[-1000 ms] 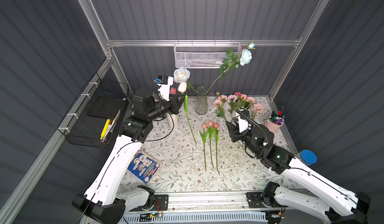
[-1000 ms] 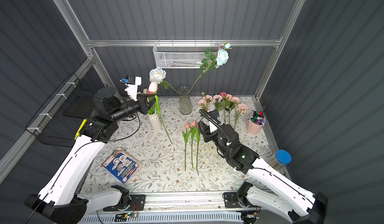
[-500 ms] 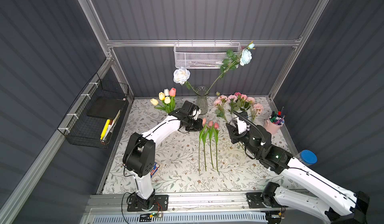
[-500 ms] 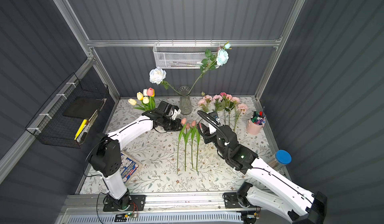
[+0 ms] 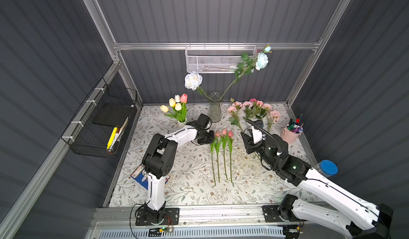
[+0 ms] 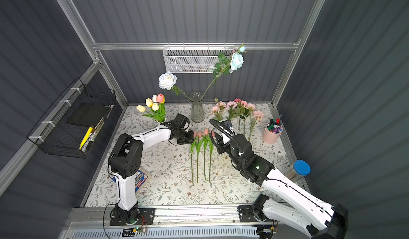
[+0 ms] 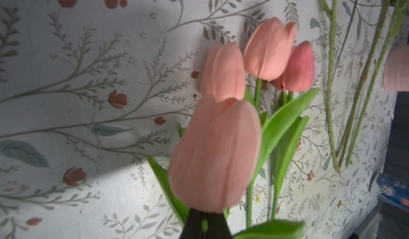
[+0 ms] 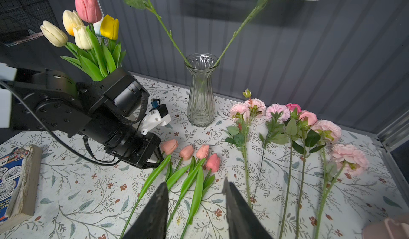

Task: Pick out pink flowers from the vase
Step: Place the flower at the center of the board.

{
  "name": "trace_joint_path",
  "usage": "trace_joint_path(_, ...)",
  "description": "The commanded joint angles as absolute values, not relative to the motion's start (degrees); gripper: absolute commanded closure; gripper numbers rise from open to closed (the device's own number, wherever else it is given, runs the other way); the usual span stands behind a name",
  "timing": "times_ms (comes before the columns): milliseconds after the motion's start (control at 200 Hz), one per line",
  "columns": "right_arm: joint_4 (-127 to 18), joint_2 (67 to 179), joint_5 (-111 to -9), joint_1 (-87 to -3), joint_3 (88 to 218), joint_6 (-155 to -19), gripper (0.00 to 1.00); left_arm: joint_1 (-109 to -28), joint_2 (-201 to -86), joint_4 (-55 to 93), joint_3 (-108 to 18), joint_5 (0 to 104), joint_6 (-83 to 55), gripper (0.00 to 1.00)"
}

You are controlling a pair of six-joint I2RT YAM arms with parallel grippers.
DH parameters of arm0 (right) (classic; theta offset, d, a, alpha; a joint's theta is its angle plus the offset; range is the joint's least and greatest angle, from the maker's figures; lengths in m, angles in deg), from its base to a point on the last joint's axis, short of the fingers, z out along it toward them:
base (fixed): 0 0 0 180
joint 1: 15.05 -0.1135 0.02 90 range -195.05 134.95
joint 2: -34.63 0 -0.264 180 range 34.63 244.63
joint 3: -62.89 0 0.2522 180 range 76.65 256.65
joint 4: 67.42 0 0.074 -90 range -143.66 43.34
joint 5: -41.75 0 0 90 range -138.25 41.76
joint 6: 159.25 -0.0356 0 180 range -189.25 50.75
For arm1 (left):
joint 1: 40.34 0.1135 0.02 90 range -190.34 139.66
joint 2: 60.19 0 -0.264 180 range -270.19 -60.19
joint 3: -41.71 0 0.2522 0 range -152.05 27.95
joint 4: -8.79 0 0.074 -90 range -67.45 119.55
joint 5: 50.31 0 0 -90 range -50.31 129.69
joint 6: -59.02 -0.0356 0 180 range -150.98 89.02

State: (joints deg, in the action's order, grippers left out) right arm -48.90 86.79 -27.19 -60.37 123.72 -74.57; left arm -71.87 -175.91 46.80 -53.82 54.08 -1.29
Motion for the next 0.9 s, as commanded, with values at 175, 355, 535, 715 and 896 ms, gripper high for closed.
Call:
trace_joint_path(175,-49.1,87.1,-26.9,-60.6,123.1,-75.1,0.56,-72.2,-180.2,46.2,-56.5,52.1,0.6,0.89)
trace_joint_path(355,-49.3,87.4,-27.7,-60.6,123.1,-75.7,0.57,-72.2,-180.7,45.3,-57.5,51.9,0.1,0.84)
trace_joint_path(535,-49.1,87.5,-28.1,-60.6,123.1,-76.7,0.56,-72.2,-181.7,46.0,-58.9,52.4,-0.5,0.76)
trace_joint_path(715,-48.8,87.5,-28.2,-60.6,123.3,-76.4,0.57,-72.2,-178.6,47.3,-58.9,50.3,-1.6,0.63)
trace_joint_path(896,-48.4,87.4,-27.9,-60.7,123.5,-76.2,0.57,-72.2,-171.8,48.5,-55.7,48.7,-2.7,0.55)
